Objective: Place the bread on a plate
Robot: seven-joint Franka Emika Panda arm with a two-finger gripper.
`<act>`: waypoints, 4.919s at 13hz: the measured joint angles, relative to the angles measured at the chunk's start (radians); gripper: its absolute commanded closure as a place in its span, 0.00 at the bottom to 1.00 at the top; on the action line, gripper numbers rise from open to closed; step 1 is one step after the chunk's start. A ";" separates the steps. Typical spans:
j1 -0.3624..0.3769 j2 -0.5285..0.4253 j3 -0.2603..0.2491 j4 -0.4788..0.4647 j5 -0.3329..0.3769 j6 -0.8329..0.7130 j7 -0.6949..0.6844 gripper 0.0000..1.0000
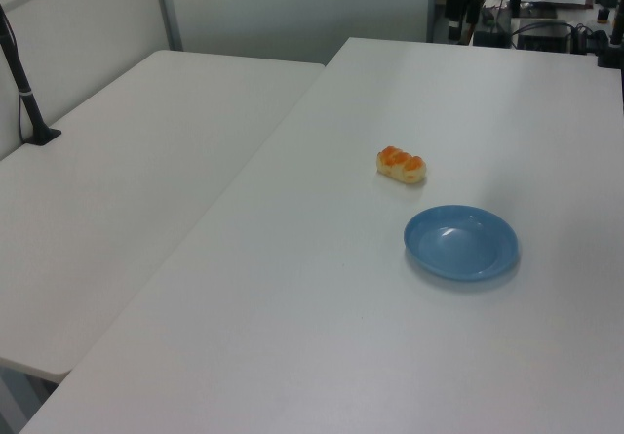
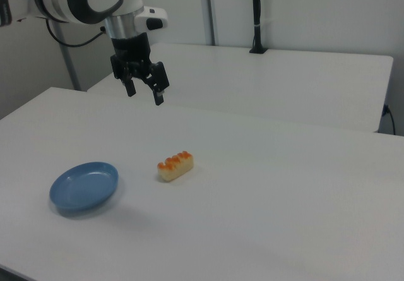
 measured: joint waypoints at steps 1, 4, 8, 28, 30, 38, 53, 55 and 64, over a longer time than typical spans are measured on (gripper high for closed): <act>0.000 0.000 0.000 0.000 0.000 0.000 0.000 0.00; 0.000 0.000 -0.005 0.009 0.000 0.000 0.000 0.00; 0.000 0.000 -0.007 0.011 0.000 0.000 0.000 0.00; 0.123 0.443 0.012 0.016 0.037 0.336 0.336 0.00; 0.123 0.453 0.014 0.016 0.037 0.347 0.337 0.00; 0.115 0.466 0.013 0.019 0.030 0.367 0.337 0.00; 0.090 0.492 0.005 0.019 -0.031 0.459 0.337 0.36; 0.090 0.493 0.005 0.019 -0.040 0.461 0.337 0.70; 0.093 0.402 0.013 0.049 -0.015 0.247 0.204 1.00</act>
